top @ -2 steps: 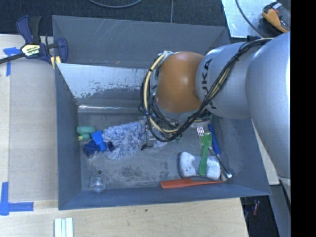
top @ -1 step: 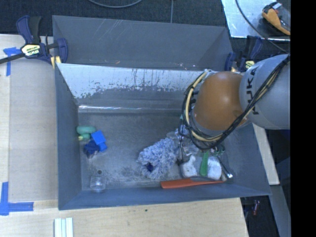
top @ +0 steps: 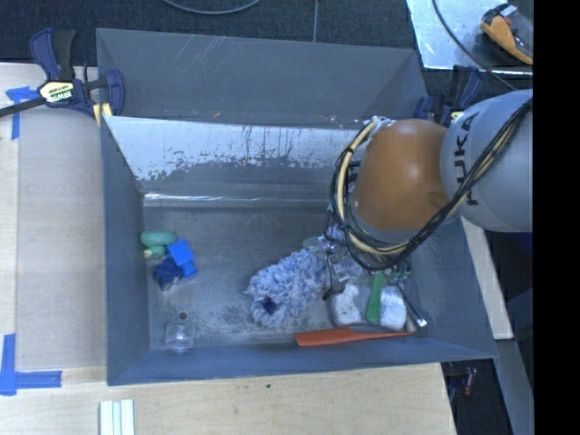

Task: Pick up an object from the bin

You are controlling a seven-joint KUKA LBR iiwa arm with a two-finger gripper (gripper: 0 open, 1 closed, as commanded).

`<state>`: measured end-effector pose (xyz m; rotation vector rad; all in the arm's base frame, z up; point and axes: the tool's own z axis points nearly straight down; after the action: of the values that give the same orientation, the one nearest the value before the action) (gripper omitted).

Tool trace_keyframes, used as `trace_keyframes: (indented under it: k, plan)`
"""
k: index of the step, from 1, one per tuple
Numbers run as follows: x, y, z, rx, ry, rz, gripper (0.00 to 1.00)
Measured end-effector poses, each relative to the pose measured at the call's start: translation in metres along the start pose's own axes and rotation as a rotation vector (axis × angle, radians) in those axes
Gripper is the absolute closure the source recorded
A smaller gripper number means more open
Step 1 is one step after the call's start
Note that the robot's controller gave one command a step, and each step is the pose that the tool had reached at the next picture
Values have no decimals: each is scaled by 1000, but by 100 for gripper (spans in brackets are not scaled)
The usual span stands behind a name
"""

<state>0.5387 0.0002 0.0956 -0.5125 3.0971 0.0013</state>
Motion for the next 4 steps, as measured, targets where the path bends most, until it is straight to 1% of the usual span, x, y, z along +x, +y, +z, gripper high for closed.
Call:
trace_keyframes:
  k: [1, 2, 3, 4]
  plan:
    - [16, 1, -1, 2, -6, -228, 100]
    - [-6, 8, -8, 2, -16, -34, 100]
    - [-6, -4, -115, 1, -8, -142, 100]
    - [-20, -2, -198, 1, -15, -39, 100]
